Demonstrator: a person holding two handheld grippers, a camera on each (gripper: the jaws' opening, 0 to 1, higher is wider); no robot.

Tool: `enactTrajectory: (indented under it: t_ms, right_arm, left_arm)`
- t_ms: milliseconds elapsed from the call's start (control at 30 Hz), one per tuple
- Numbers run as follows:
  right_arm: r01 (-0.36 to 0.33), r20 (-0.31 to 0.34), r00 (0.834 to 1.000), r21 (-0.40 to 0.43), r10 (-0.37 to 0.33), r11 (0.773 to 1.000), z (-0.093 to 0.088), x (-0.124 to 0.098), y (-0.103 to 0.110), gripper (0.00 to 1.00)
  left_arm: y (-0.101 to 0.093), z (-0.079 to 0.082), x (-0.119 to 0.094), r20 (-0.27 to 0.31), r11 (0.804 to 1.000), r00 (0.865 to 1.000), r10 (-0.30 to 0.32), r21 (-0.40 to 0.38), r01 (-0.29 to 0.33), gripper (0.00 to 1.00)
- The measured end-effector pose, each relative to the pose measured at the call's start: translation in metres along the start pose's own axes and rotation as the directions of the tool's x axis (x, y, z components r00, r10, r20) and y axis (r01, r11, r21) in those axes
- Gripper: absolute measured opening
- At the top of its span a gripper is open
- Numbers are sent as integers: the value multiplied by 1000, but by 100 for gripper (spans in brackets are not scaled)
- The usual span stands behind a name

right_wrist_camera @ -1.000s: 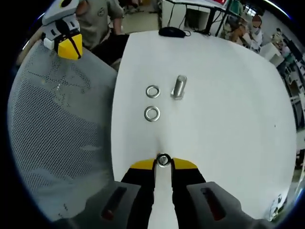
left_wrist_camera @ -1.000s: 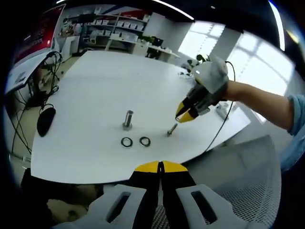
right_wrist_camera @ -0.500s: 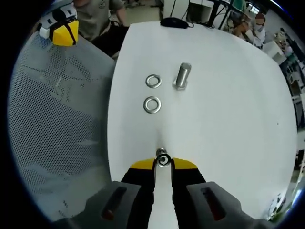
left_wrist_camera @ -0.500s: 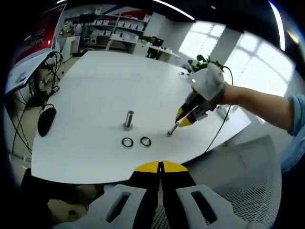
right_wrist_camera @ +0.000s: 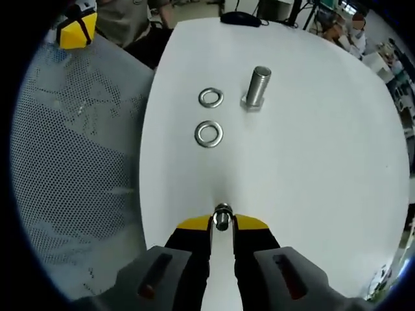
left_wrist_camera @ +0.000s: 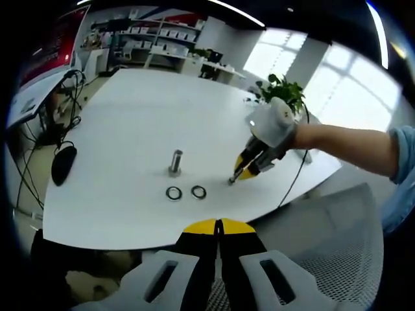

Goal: Place the washer onto the threaded stud by aligning its center hole with the stud, sliding it down to the base, and recovering from edge contact or off-axis alignment until the washer reaches the visible bottom stop.

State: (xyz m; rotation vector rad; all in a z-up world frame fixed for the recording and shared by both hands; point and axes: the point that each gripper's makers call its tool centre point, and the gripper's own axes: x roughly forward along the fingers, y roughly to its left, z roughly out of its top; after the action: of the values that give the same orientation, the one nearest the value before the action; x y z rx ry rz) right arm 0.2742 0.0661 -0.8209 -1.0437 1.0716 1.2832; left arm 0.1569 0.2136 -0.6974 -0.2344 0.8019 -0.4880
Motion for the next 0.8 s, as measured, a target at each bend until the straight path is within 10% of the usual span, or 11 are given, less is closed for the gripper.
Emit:
enactTrajectory:
  t_ms: [433, 800]
  right_arm:
    - [4, -18, 1000, 11, -3, 1000, -2, 12, 0, 28]
    - [41, 159, 986, 107, -57, 993, 16, -48, 0, 31]
  left_arm:
    - [-1, 1, 0, 5, 1000, 1000, -3, 3, 3, 0]
    - [-2, -3, 1, -18, 1000, 1000, -11, -6, 11, 0]
